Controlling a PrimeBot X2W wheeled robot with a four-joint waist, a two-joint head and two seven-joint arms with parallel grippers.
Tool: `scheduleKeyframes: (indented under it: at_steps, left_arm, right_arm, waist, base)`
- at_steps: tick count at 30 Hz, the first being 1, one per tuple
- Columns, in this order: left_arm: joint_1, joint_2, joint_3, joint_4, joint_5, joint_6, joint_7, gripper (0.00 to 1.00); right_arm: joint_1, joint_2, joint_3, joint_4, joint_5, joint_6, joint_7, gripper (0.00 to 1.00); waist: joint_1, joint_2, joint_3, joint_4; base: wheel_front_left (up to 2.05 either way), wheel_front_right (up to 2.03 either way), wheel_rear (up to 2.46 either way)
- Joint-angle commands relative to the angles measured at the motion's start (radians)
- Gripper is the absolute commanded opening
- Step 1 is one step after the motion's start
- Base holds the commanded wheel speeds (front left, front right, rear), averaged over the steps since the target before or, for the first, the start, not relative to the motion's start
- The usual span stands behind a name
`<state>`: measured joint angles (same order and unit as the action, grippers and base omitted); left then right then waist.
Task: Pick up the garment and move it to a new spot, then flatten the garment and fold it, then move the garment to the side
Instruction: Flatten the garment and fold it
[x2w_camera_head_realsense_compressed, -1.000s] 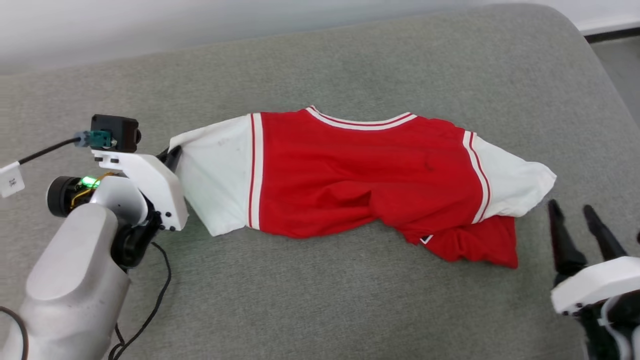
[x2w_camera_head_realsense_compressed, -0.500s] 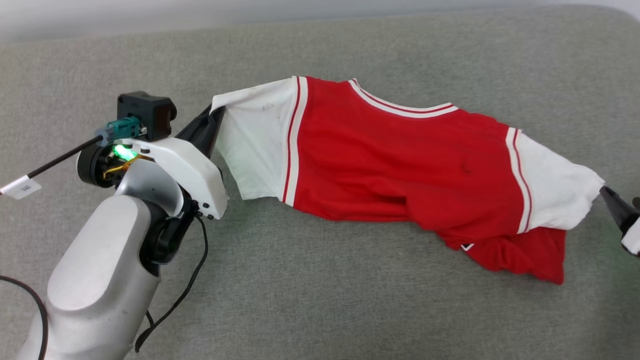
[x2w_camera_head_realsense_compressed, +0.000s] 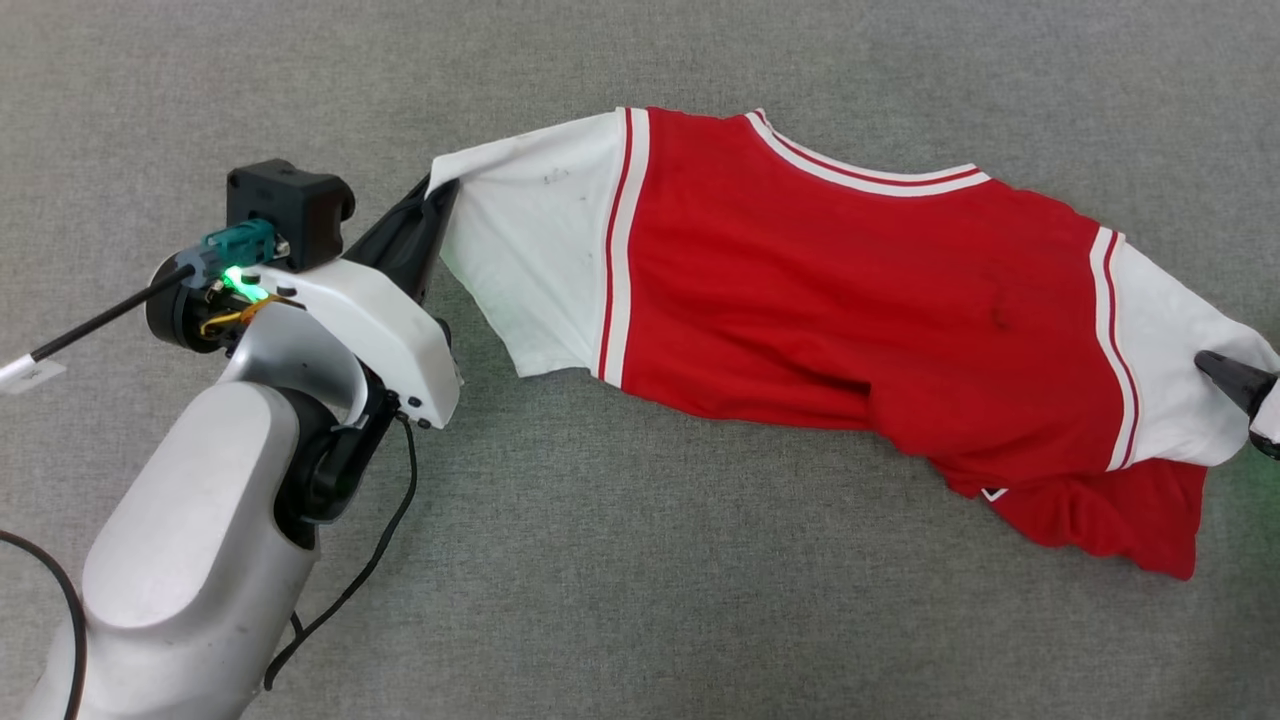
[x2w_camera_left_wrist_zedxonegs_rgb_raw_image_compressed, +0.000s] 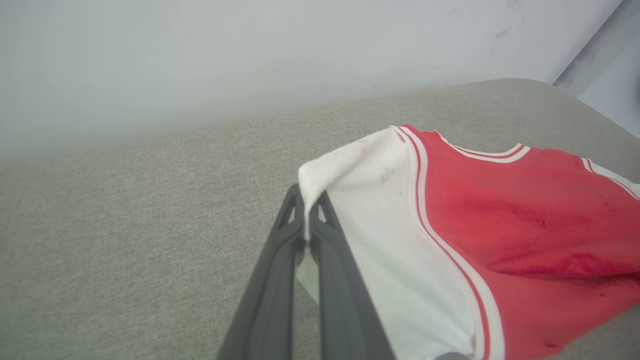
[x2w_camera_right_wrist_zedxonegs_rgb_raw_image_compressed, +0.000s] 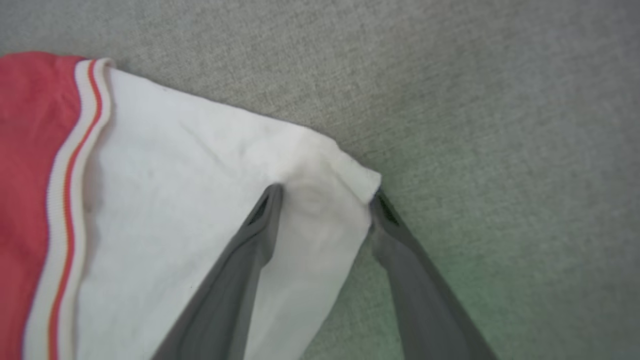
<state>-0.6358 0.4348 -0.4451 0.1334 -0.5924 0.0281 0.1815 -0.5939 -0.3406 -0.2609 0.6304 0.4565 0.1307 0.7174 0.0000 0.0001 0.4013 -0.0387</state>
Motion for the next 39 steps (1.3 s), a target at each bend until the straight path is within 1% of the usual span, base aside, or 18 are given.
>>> scheduleKeyframes:
  at_steps: [1, 3, 5, 10, 12, 19, 24, 28, 31, 36, 39]
  left_arm:
    - [0.014, 0.006, 0.002, -0.004, 0.0, 0.006, -0.007, 0.0]
    - [0.019, 0.006, 0.0, -0.001, -0.003, 0.006, -0.009, 0.0]
    - [0.019, 0.008, 0.002, 0.001, -0.005, 0.006, -0.013, 0.0]
    - [0.022, 0.021, 0.021, 0.012, 0.0, 0.019, -0.039, 0.0]
    - [0.012, 0.027, 0.035, 0.015, 0.005, 0.029, -0.056, 0.0]
    - [-0.038, 0.039, 0.089, 0.048, 0.009, 0.064, -0.106, 0.0]
    - [-0.116, 0.04, 0.127, 0.104, -0.003, 0.081, -0.122, 0.0]
    - [-0.215, 0.043, 0.144, 0.177, -0.002, 0.065, -0.134, 0.0]
    - [-0.312, 0.045, 0.147, 0.238, 0.006, 0.052, -0.138, 0.0]
    - [-0.488, 0.047, 0.149, 0.333, 0.017, 0.023, -0.139, 0.0]
    - [-0.604, 0.065, 0.147, 0.377, 0.04, 0.007, -0.145, 0.0]
  right_arm:
    - [0.055, 0.069, 0.037, 0.074, 0.007, 0.0, 0.048, 0.0]
    - [0.052, 0.066, 0.041, 0.075, 0.01, 0.0, 0.049, 0.0]
    - [0.044, 0.038, 0.049, 0.046, -0.001, 0.0, 0.021, 0.0]
    - [0.003, -0.027, 0.084, -0.067, -0.031, 0.0, -0.065, 0.0]
    - [-0.008, -0.042, 0.106, -0.105, -0.044, 0.0, -0.098, 0.0]
    - [-0.038, -0.067, 0.179, -0.242, -0.083, 0.0, -0.205, 0.0]
    - [-0.11, -0.079, 0.23, -0.312, -0.109, 0.0, -0.27, 0.0]
    - [-0.207, -0.082, 0.266, -0.317, -0.123, 0.0, -0.314, 0.0]
    - [-0.305, -0.09, 0.287, -0.298, -0.134, 0.0, -0.344, 0.0]
    - [-0.489, -0.089, 0.291, -0.239, -0.141, -0.001, -0.398, 0.0]
    - [-0.601, -0.085, 0.293, -0.209, -0.148, -0.001, -0.436, 0.0]
  waist:
    - [0.0, -0.0001, -0.004, -0.001]
    - [0.0, -0.0001, -0.014, -0.005]
    - [0.0, -0.0001, -0.024, -0.007]
    - [0.0, -0.0001, -0.07, -0.021]
    - [0.0, -0.0001, -0.095, -0.025]
    - [0.0, -0.0001, -0.177, -0.026]
    - [0.0, -0.0001, -0.221, -0.022]
    - [0.0, -0.0001, -0.225, -0.019]
    - [0.0, -0.0001, -0.203, -0.016]
    - [0.0, -0.0001, -0.128, -0.011]
    - [0.0, -0.0001, -0.067, -0.013]
  base:
    - [0.0, 0.0, 0.0]
    - [0.0, 0.0, 0.0]
    - [0.0, 0.0, 0.0]
    - [0.0, 0.0, 0.0]
    - [0.0, 0.0, 0.0]
    - [0.0, 0.0, 0.0]
    - [0.0, 0.0, 0.0]
    - [0.0, 0.0, 0.0]
    - [0.0, 0.0, 0.0]
    - [0.0, 0.0, 0.0]
    - [0.0, 0.0, 0.0]
